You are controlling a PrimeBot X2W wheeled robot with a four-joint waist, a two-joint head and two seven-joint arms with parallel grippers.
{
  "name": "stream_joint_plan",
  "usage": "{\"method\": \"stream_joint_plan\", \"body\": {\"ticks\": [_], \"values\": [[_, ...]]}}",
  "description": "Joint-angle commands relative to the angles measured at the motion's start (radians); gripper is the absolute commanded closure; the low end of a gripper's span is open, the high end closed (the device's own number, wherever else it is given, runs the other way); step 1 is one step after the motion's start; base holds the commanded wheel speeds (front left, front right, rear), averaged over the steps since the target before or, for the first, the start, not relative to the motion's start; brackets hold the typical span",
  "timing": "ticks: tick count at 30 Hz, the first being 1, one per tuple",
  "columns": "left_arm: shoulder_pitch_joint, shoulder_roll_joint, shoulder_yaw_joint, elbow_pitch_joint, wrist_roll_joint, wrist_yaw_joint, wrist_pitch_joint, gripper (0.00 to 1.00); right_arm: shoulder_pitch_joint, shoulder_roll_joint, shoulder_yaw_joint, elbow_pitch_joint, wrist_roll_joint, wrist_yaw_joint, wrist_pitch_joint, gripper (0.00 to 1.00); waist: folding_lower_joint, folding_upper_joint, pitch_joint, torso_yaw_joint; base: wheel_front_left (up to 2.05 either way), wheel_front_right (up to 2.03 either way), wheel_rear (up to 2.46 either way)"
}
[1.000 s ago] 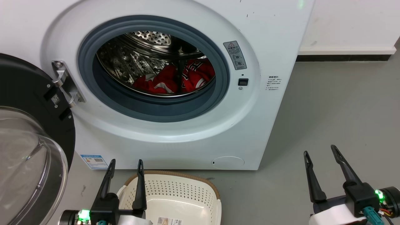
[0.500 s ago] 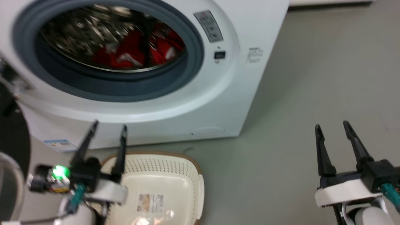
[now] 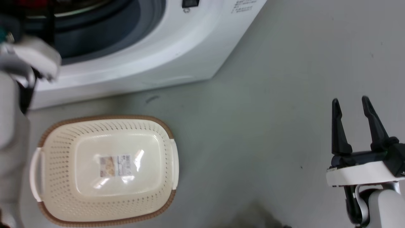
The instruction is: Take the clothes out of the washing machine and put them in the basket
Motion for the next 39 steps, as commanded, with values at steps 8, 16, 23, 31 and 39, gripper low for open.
{"method": "stream_joint_plan", "body": {"ticks": [8,16,23,31,39], "values": [[-0.413,0.146,-0.237,0.206,-0.048,-0.006,0.281,0.0,-0.072,0.003,0.017,-0.023,0.055,-0.001,-0.002,0.0,-0.0003,0.0,0.221,-0.082,0.0,0.0,0.0],[-0.705,0.267,-0.445,0.328,-0.228,-0.005,0.554,0.0,-0.079,0.003,0.065,-0.043,0.1,-0.001,-0.002,0.0,-0.0003,0.0,0.307,-0.135,0.0,0.0,0.0],[-0.841,0.348,-0.55,0.358,-0.347,-0.005,0.726,0.0,-0.068,0.003,0.105,-0.053,0.131,-0.001,-0.002,0.0,-0.0003,0.0,0.348,-0.172,0.0,0.0,0.0],[-0.843,0.412,-0.639,0.38,-0.401,-0.005,0.799,0.0,-0.054,0.003,0.13,-0.046,0.148,-0.001,-0.002,0.0,-0.0003,0.0,0.372,-0.194,0.0,0.0,0.0],[-0.824,0.45,-0.699,0.367,-0.472,-0.005,0.819,1.0,-0.06,0.003,0.141,-0.054,0.158,-0.001,-0.002,0.0,-0.0003,0.0,0.38,-0.192,0.0,0.0,0.0]]}}
